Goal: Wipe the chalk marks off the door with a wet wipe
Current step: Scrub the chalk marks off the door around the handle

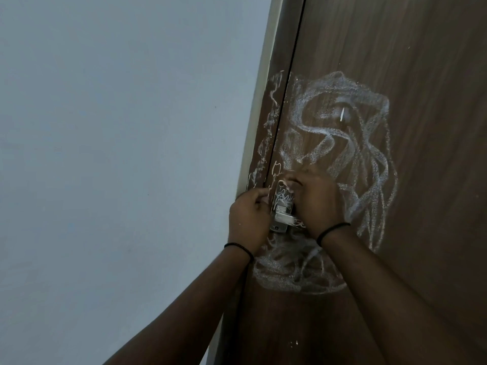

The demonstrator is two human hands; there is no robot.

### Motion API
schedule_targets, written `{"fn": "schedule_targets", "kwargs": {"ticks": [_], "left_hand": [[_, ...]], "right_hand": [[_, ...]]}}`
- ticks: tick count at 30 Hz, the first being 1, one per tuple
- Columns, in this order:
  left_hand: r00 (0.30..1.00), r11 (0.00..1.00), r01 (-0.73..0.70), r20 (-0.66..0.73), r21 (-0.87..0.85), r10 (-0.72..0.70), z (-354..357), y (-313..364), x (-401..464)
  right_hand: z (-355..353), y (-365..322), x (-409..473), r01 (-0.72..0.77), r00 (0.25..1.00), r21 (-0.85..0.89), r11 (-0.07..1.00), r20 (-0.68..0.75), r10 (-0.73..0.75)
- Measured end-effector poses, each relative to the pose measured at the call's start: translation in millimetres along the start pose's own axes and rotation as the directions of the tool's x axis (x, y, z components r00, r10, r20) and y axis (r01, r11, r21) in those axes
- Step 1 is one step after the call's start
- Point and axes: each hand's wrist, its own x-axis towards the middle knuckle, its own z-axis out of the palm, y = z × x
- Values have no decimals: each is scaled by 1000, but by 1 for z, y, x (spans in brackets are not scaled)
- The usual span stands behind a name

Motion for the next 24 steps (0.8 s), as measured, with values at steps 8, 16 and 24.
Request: {"fn": "schedule_targets", "kwargs": {"ticks": [8,16,24], "left_hand": [[1000,999,-28,12,-28,28,13,2,4],[999,999,-43,-12,8,43,9,4,10],[998,995,13,63,-96,-7,13,-4,8]], "right_hand": [[-2,-11,7,12,997,-50,999,77,-8],[-5,13,-16,-245,970,112,963,16,244],[-3,2,-12,-268,959,136,954,-57,277]]}}
